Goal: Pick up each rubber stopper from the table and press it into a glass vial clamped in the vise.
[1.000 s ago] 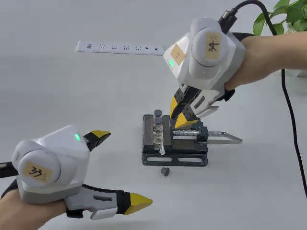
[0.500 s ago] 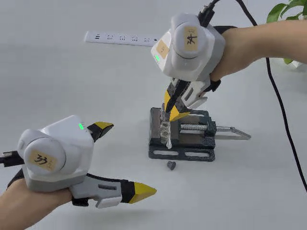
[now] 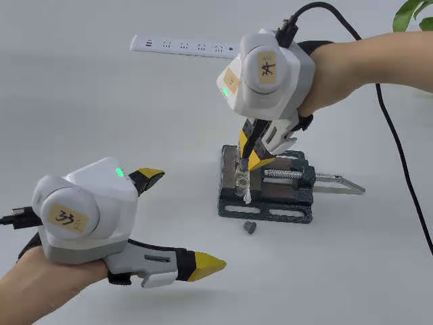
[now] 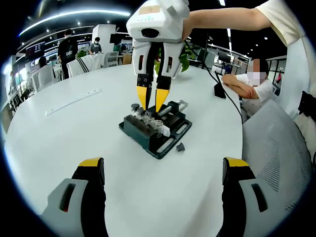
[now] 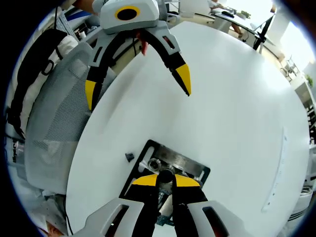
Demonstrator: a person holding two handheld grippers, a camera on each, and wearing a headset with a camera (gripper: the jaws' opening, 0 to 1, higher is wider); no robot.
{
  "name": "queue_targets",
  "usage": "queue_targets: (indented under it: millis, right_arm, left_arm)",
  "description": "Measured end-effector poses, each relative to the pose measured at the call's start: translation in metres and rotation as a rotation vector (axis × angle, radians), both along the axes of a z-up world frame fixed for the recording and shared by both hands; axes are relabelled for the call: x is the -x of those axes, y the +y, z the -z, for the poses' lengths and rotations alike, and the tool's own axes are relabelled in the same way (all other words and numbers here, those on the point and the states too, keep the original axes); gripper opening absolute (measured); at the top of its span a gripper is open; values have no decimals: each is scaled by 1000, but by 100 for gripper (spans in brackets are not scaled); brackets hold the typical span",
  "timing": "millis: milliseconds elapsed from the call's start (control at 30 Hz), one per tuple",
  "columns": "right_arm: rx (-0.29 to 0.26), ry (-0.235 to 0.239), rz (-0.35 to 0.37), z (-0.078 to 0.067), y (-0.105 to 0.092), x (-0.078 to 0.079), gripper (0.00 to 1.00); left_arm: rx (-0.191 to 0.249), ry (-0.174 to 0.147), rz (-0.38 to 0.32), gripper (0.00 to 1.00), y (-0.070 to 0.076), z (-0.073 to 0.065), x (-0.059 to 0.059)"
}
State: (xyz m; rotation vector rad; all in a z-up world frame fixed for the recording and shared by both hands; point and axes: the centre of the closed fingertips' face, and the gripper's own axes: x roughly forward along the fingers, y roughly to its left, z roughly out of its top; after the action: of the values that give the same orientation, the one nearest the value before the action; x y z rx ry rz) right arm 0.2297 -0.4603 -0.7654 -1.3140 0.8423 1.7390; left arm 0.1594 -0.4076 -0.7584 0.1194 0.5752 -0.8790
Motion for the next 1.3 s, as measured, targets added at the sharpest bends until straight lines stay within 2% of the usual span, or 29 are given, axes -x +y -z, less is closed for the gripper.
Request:
queue_targets:
  millis: [167,233,300,367,1300]
  right_arm:
    - [0,-8,-23,0,2,2,5]
    - [2,-27,-63,1,2,4,5]
    - [8,-29,-68,2,1,3,5]
    - [14,-52,-95,4,0,-3,5]
    - [8,-16,-119,6,3,-1,4]
  left_arm:
    - [4,1,-2,99,-1,0,1]
    - [3,2,-2,99,-1,0,1]
    - [3,2,-3,99,-1,0,1]
    - [2,4,-3,99,0,0,2]
    - [5,19,-3,99,-2,4,6]
